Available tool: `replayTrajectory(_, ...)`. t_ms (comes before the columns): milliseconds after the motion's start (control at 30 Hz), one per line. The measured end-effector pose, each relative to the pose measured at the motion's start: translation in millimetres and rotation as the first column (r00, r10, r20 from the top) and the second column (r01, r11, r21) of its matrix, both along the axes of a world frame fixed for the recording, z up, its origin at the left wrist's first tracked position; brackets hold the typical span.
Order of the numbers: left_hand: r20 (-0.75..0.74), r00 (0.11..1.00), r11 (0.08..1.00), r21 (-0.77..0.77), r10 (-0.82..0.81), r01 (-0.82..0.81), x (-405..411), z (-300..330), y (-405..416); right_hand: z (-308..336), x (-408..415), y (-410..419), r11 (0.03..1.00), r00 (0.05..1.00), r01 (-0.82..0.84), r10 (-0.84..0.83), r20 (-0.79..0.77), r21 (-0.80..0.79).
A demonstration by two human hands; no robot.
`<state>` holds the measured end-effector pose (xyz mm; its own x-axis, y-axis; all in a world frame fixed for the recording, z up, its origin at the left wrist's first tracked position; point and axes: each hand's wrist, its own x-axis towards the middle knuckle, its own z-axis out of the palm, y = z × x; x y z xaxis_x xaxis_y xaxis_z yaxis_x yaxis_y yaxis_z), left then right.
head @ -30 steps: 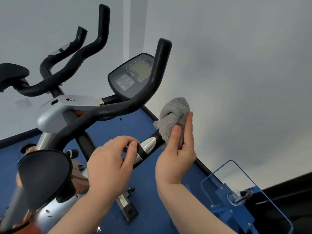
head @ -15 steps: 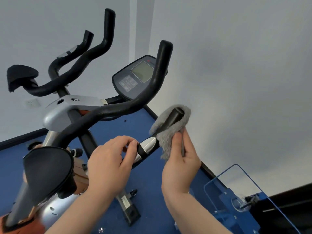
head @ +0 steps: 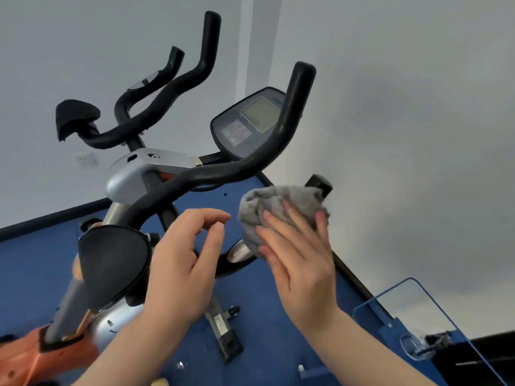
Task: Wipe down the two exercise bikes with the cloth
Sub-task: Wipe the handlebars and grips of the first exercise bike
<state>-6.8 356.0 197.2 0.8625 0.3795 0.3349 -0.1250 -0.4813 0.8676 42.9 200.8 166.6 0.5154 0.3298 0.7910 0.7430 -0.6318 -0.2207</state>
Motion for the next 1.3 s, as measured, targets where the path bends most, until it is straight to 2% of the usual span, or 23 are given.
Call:
replayTrajectory(100,0.057,0.997,0.989,0.139,0.049,-0.057,-11.8,14.5,13.0,8.9,-15.5,19.4,0.971,0.988,-0.140,0.125,-0.087,-0.193)
replayTrajectory(200,0.032,0.986,0.936,0.313,0.161,-0.163,-18.4,21.3,40.1,26.0,-14.0,12.3,0.921,0.982,-0.114,0.047,-0.184,-0.372)
replayTrajectory(333,-0.049,0.941,0.906,0.294,0.334,-0.306,-21.9,6.2,81.5,31.0,-26.2,26.4,0.892,0.970,-0.034,-0.079,-0.230,-0.450)
replayTrajectory(467,-0.116,0.937,0.924,0.244,0.329,-0.295,-20.9,-9.3,91.7,26.9,-34.4,71.8,0.782,0.955,-0.003,-0.182,-0.233,-0.623)
replayTrajectory(533,-0.120,0.942,0.926,0.260,0.313,-0.275,-17.7,-11.2,94.7,39.1,-27.2,91.0,0.752,0.918,-0.008,-0.255,-0.303,-0.659)
replayTrajectory(633,-0.131,0.951,0.929,0.286,0.281,-0.235,-9.8,-16.1,103.2,51.9,-13.4,111.0,0.752,0.857,-0.068,-0.293,-0.424,-0.656)
replayTrajectory(700,-0.132,0.951,0.925,0.300,0.281,-0.232,-4.1,-20.3,107.3,51.4,-0.6,120.9,0.826,0.803,-0.094,-0.267,-0.533,-0.555)
replayTrajectory(800,-0.125,0.945,0.921,0.294,0.302,-0.256,3.1,-23.6,110.0,46.6,22.1,144.7,0.880,0.741,-0.084,-0.259,-0.620,-0.468)
replayTrajectory(867,-0.104,0.951,0.926,0.277,0.292,-0.255,4.3,-24.6,111.4,42.0,24.8,149.5,0.895,0.724,-0.063,-0.263,-0.638,-0.441)
replayTrajectory(1000,-0.068,0.965,0.958,0.157,0.253,-0.240,1.7,-22.8,114.4,43.0,5.3,127.8,0.845,0.757,-0.098,-0.280,-0.590,-0.526)
replayTrajectory(1067,-0.064,0.969,0.966,0.117,0.239,-0.230,2.7,-22.7,115.3,44.9,10.5,134.2,0.856,0.728,-0.084,-0.296,-0.618,-0.509)
replayTrajectory(1200,-0.043,0.976,0.972,0.115,0.212,-0.206,2.5,-22.8,116.9,43.0,29.6,156.2,0.922,0.668,-0.050,-0.255,-0.699,-0.384)
replayTrajectory(1300,-0.042,0.976,0.971,0.120,0.213,-0.207,0.5,-21.4,117.5,42.6,16.2,141.3,0.884,0.697,-0.082,-0.280,-0.660,-0.461)
